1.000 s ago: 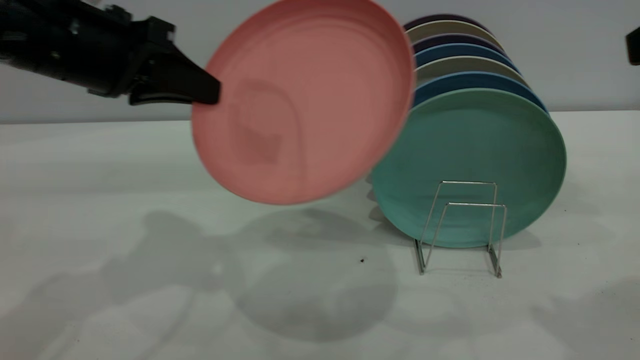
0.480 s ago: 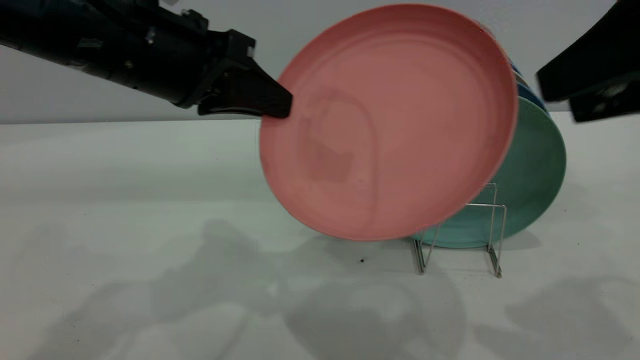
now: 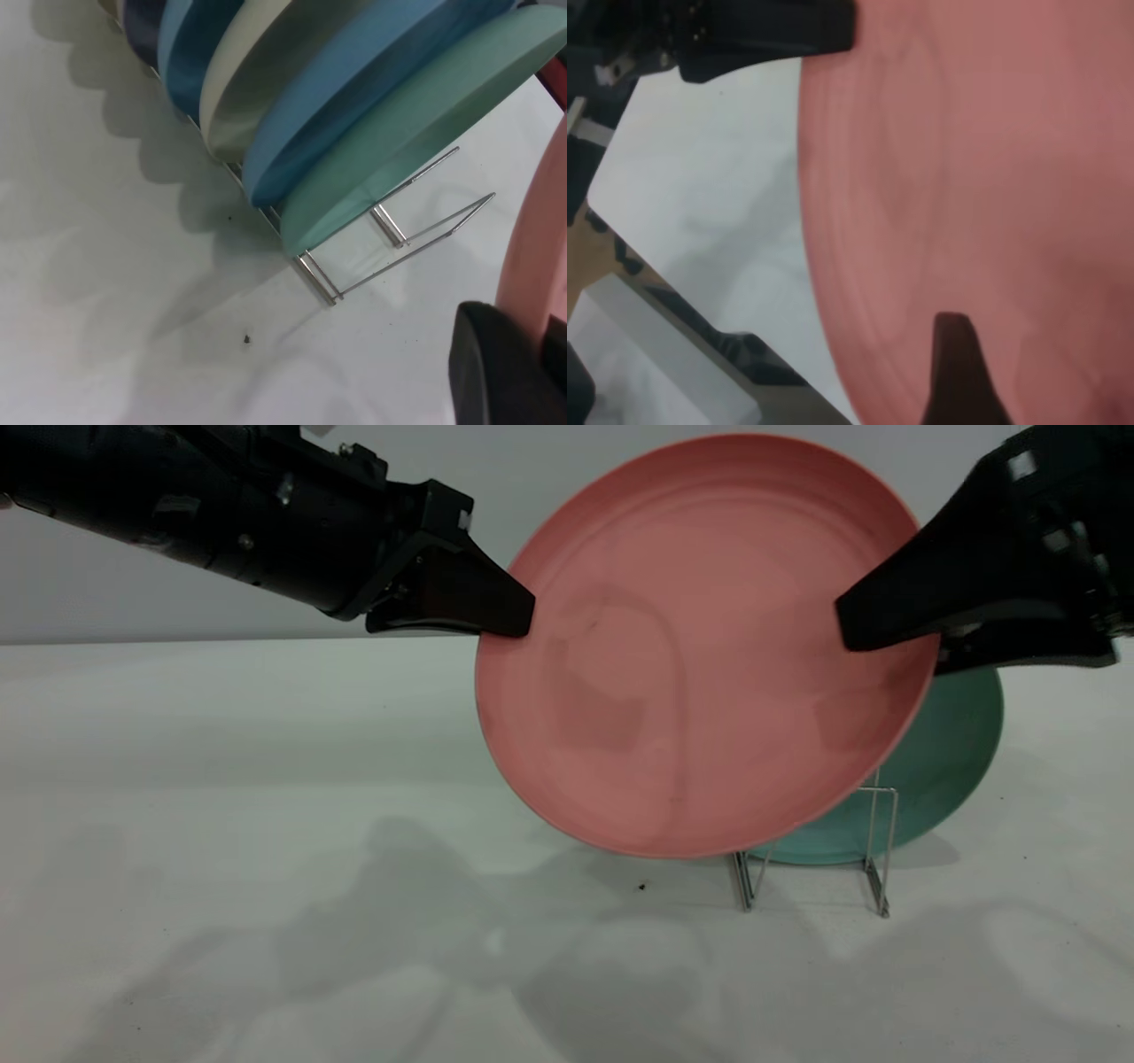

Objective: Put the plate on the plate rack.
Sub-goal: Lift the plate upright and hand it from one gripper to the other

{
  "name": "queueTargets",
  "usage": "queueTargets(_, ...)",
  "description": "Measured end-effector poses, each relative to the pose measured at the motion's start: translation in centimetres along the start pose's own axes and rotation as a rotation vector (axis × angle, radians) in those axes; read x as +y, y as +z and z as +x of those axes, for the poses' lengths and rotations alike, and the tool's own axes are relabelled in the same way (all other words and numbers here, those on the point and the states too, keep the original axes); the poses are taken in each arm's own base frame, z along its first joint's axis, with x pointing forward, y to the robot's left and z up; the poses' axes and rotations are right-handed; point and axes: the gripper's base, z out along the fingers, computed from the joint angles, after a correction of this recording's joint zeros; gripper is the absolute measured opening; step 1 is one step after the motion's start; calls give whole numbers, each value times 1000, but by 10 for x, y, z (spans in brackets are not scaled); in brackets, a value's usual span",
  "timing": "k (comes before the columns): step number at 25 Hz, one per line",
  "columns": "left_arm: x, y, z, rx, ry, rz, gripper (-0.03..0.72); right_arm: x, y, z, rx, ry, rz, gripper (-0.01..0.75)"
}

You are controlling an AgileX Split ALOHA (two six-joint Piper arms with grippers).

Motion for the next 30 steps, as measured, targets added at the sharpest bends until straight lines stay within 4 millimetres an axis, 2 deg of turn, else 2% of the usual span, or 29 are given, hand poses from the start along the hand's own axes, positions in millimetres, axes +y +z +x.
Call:
queueTargets(6, -14, 10, 4, 23, 28, 5, 14, -10, 12, 4, 18, 21, -7, 451)
queueTargets(11, -15, 25, 16, 70, 13, 17, 14, -15, 18, 6, 30, 24, -11, 403)
queueTargets(13, -14, 27, 18, 76, 8, 16, 14, -15, 18, 6, 32, 19, -12, 356)
queueTargets(16, -14, 27, 17, 72, 12, 13, 14, -16, 18, 6, 30, 2, -7, 184)
queueTargets(17, -14, 27, 17, 70, 15, 15, 14, -17, 18, 6, 28, -7, 12, 160)
queueTargets(23, -14, 27, 16, 60, 7, 18, 22, -20, 18, 7, 38, -38, 40, 147)
queueTargets(26, -16, 28, 16, 59, 4, 26, 59, -22, 18, 8, 54, -57, 60, 136)
queueTargets(28, -17, 28, 16, 57, 2, 33, 115, -23, 18, 9, 67, -72, 63, 136)
queueTargets(30, -17, 28, 16, 55, -2, 34, 202, -23, 18, 10, 73, -80, 66, 136)
